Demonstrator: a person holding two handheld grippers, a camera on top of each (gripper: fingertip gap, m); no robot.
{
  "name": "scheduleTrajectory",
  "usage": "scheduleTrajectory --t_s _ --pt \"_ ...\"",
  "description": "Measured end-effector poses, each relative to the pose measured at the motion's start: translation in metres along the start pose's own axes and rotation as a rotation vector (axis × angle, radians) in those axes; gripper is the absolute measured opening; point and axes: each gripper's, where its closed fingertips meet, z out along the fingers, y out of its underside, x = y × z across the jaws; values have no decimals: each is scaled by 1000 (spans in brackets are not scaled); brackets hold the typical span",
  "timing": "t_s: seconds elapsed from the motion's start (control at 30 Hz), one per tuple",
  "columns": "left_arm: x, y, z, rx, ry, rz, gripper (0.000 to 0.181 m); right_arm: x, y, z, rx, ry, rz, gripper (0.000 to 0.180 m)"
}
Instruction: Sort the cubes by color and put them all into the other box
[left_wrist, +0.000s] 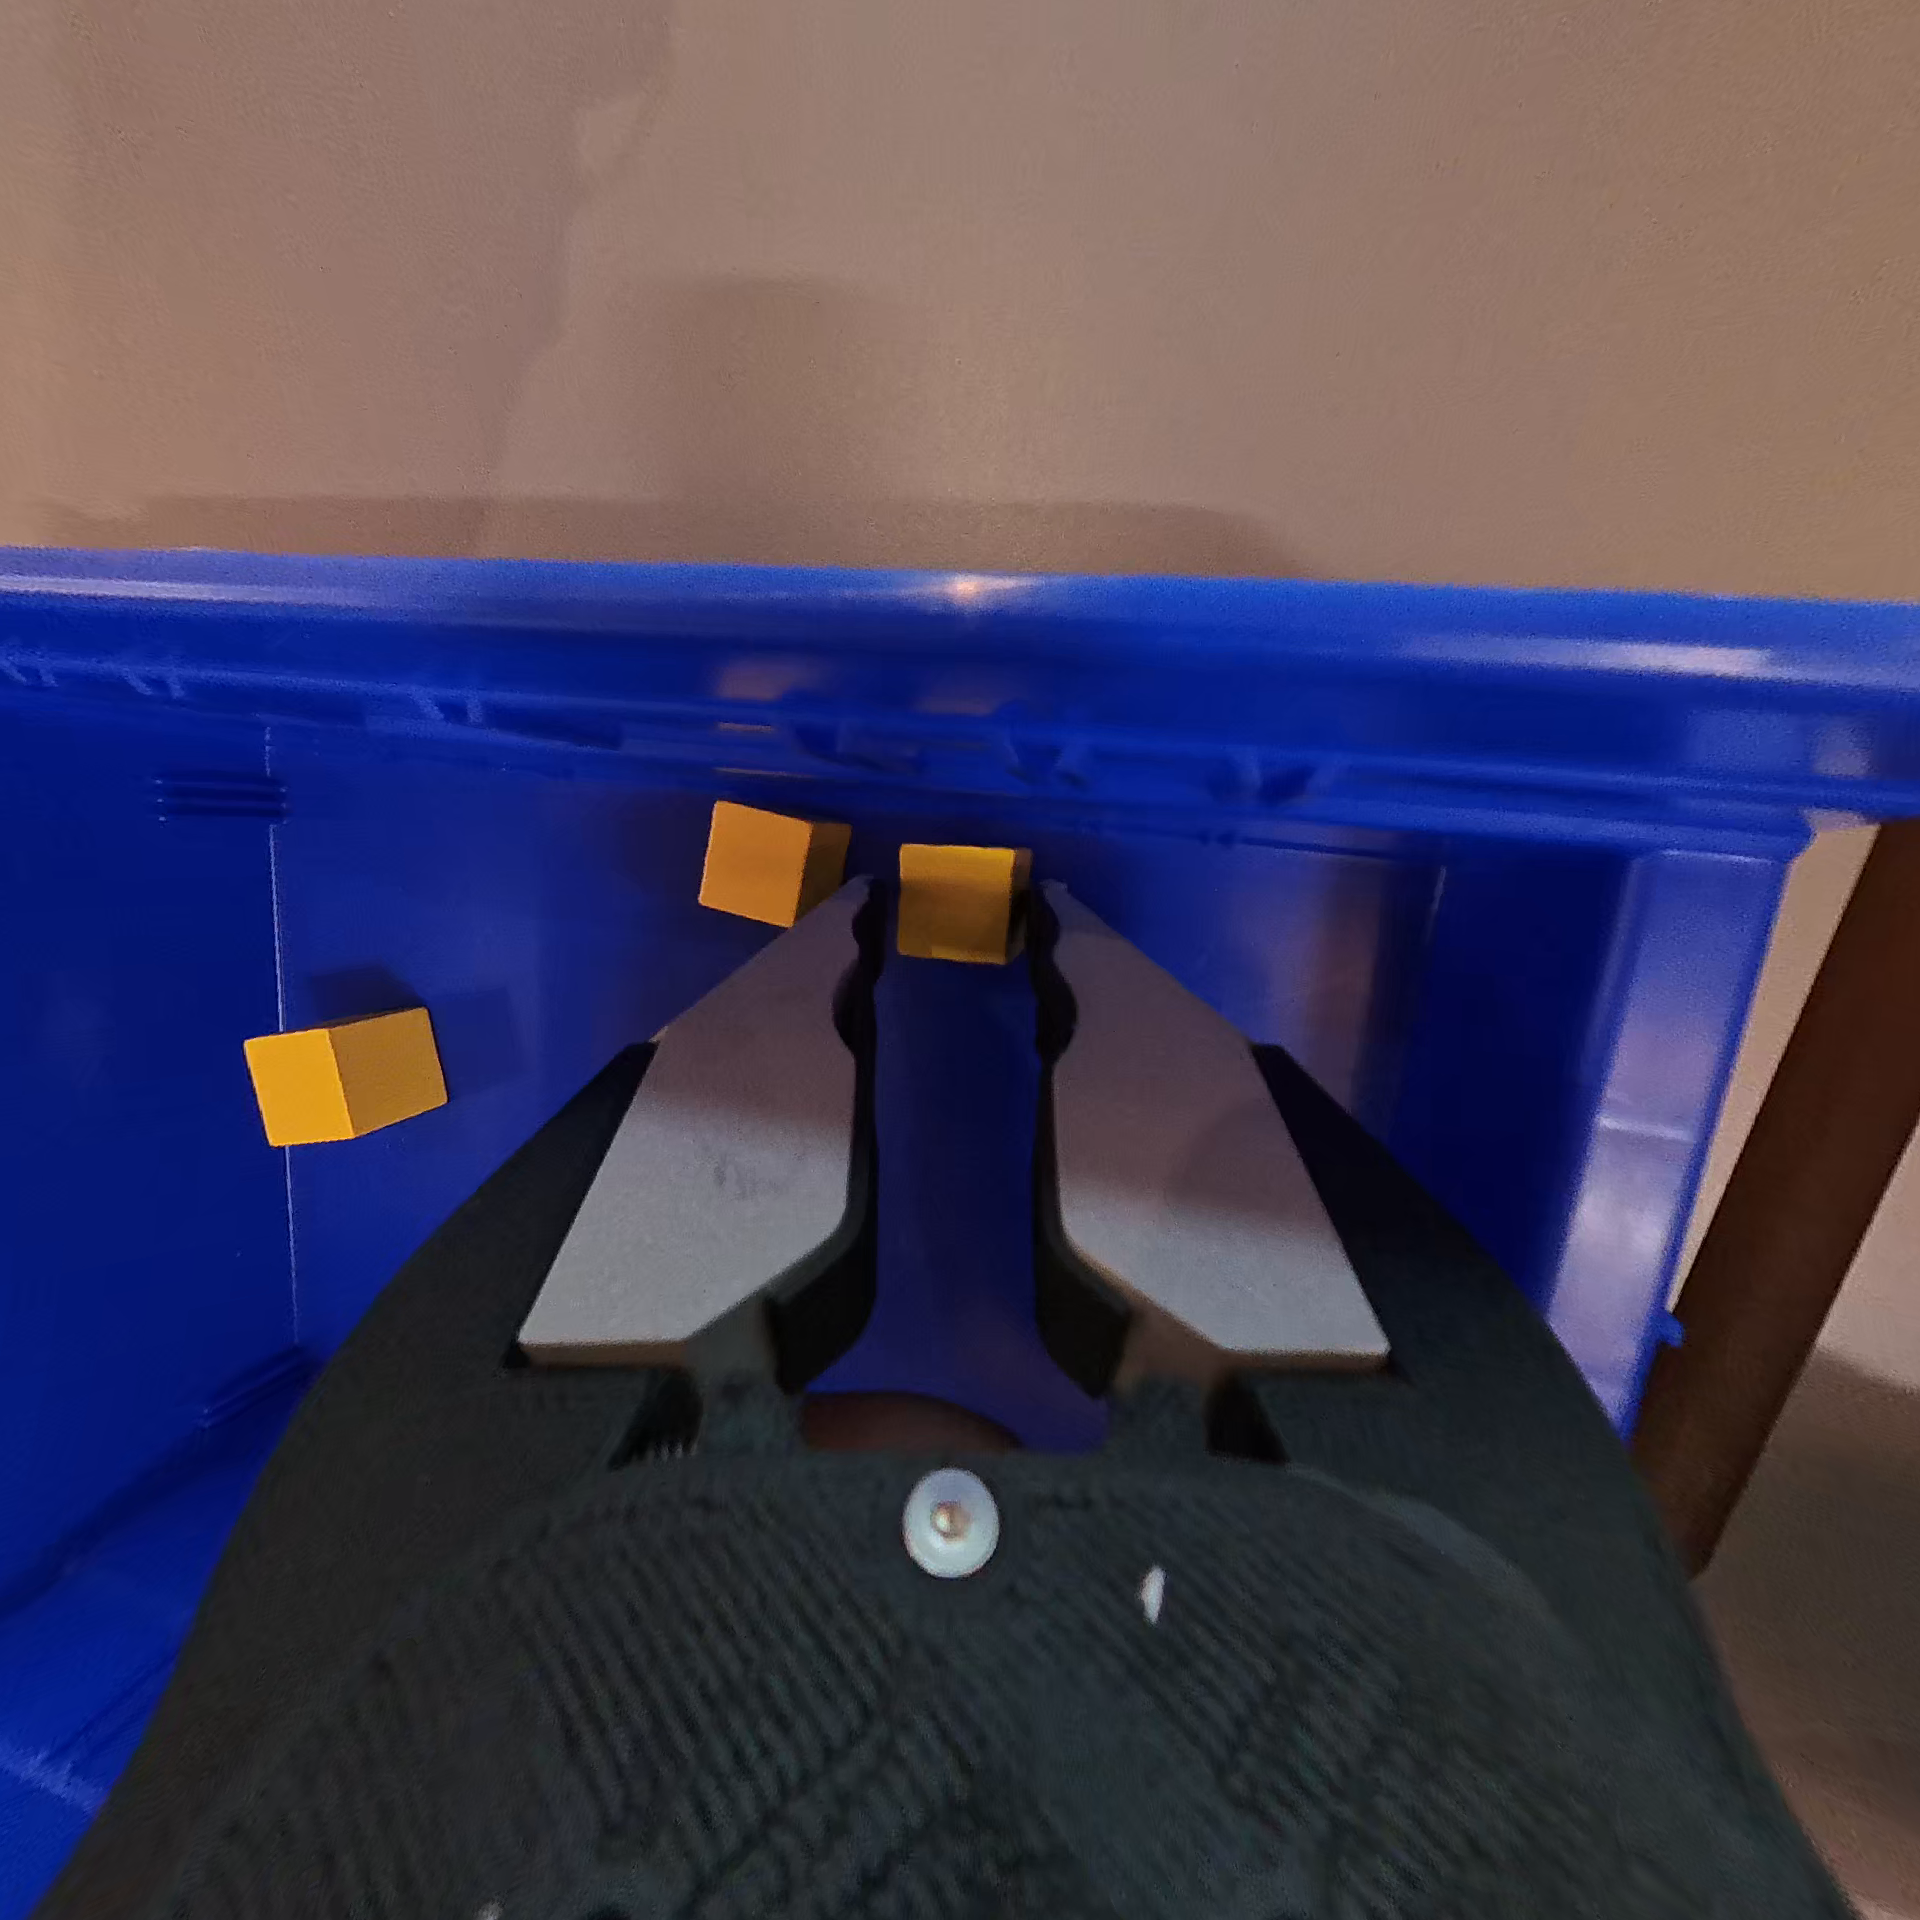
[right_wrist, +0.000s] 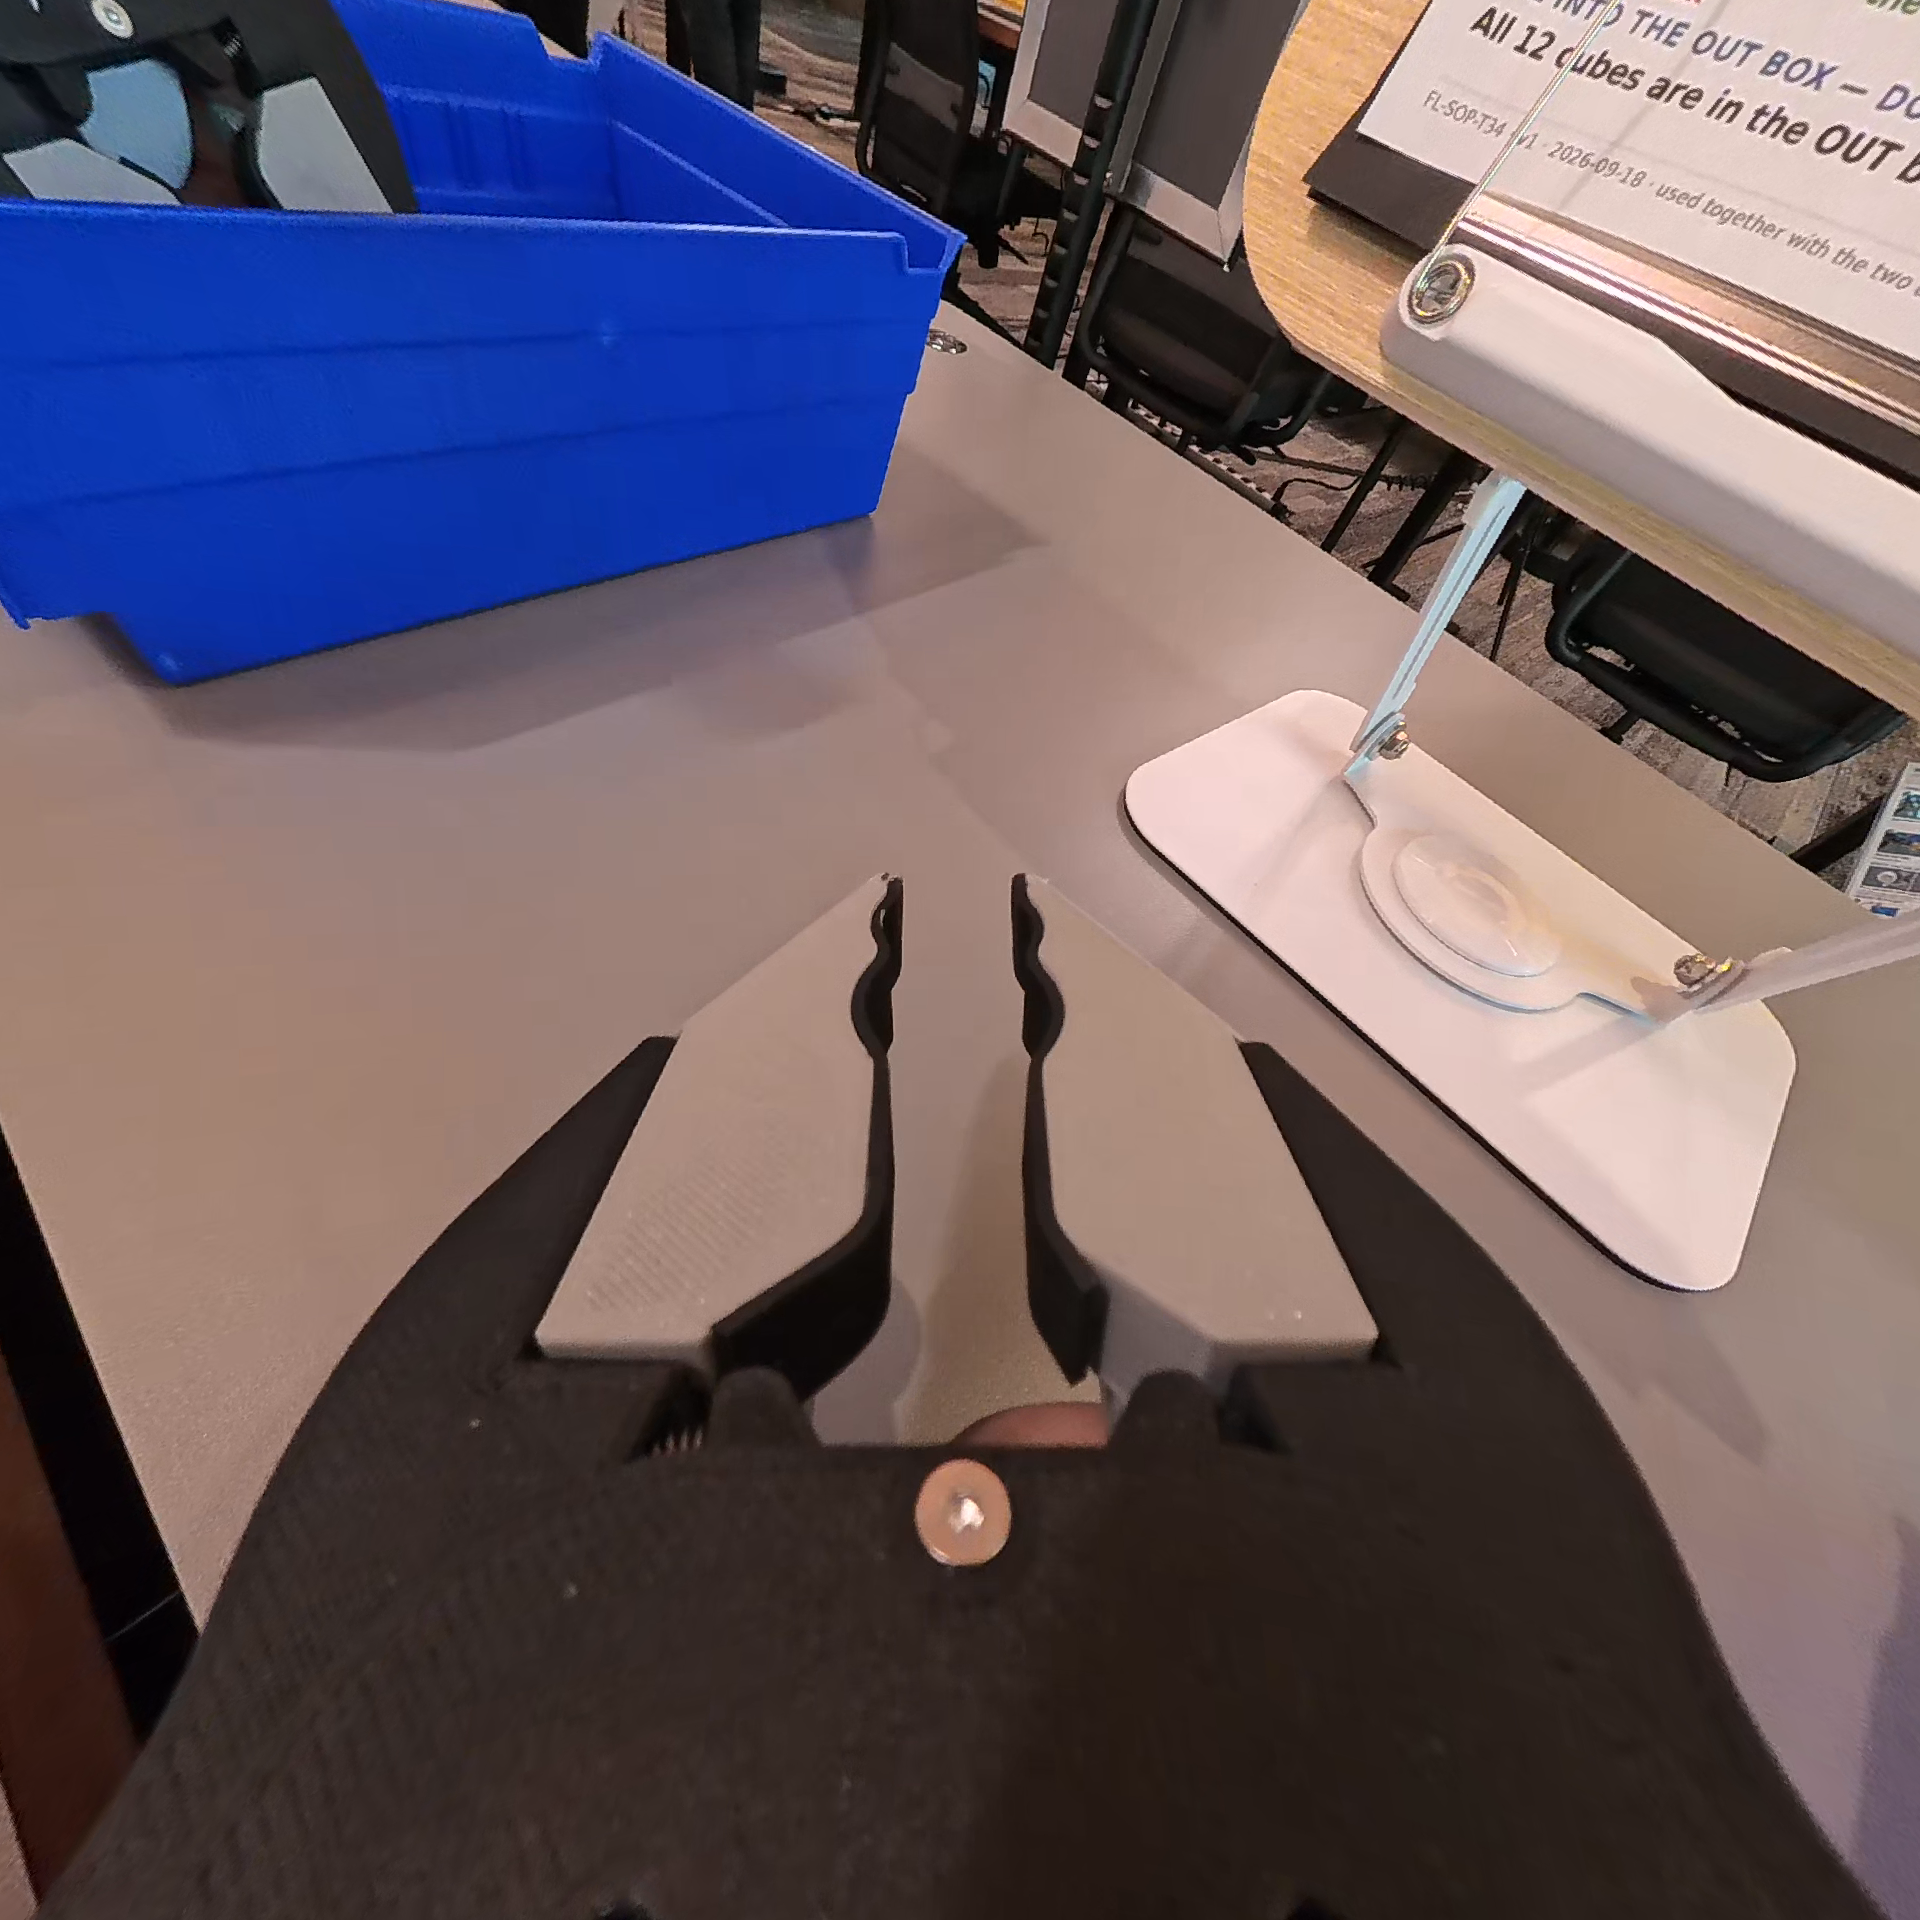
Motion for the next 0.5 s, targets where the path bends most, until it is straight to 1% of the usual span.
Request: scheduleTrajectory --t_s 0.27,0.4,0.5 --pt "0 2 -2 -1 11 36 21 0 0 0 -1 -2 0 17" --pt "-4 3 -18 22 -25 55 20 -1 0 0 1 -8 5 17" --pt "-8 -11 -38 107 -71 83 20 -6 -2 0 6 -49 27 18"
